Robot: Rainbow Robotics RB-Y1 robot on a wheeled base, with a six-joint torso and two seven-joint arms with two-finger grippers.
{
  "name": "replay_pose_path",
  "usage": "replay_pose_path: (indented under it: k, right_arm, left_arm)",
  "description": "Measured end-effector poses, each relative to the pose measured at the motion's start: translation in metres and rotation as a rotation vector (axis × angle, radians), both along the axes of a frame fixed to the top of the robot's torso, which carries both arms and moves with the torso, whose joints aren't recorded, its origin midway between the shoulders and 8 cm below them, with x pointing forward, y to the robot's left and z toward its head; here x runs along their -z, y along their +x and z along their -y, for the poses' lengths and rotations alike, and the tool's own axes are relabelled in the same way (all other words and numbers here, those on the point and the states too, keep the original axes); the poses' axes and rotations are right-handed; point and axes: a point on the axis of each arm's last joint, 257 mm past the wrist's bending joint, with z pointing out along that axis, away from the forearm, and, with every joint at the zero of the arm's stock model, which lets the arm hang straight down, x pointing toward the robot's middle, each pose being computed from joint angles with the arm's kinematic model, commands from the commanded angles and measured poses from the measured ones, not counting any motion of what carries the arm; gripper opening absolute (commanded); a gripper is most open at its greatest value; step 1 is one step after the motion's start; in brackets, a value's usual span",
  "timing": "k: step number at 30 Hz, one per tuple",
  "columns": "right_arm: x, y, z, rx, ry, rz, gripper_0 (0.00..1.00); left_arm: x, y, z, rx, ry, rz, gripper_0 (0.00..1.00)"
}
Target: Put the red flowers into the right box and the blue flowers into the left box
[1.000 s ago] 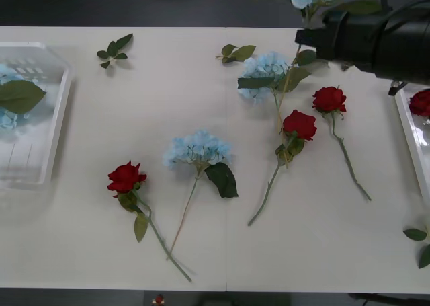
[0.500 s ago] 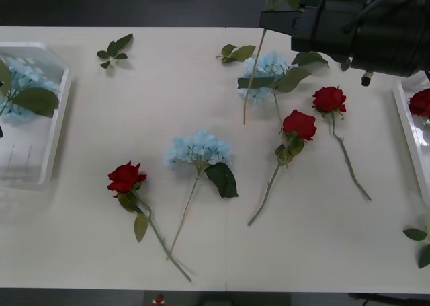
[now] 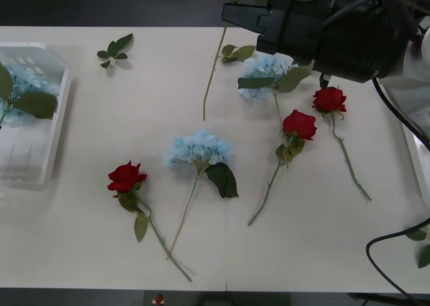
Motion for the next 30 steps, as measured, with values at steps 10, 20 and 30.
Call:
replay_pose_path:
  k: [10, 20, 30]
  right_arm:
    - [0.027, 0.001, -0.026, -0.006, -0.039, -0.007, 0.00]
    - [0.023, 0.011, -0.050, 0.040, 0.045, 0.008, 0.00]
    - [0.032, 0.008, -0.064, 0.048, 0.058, 0.004, 0.00]
  left_arm:
    - [-0.073, -0.017, 0.028, 0.034, -0.160, 0.043, 1.00]
    - [-0.108, -0.028, 0.139, 0.296, -0.541, 0.070, 1.00]
    - [-0.138, -0.062, 0.260, 0.607, -0.890, 0.016, 1.00]
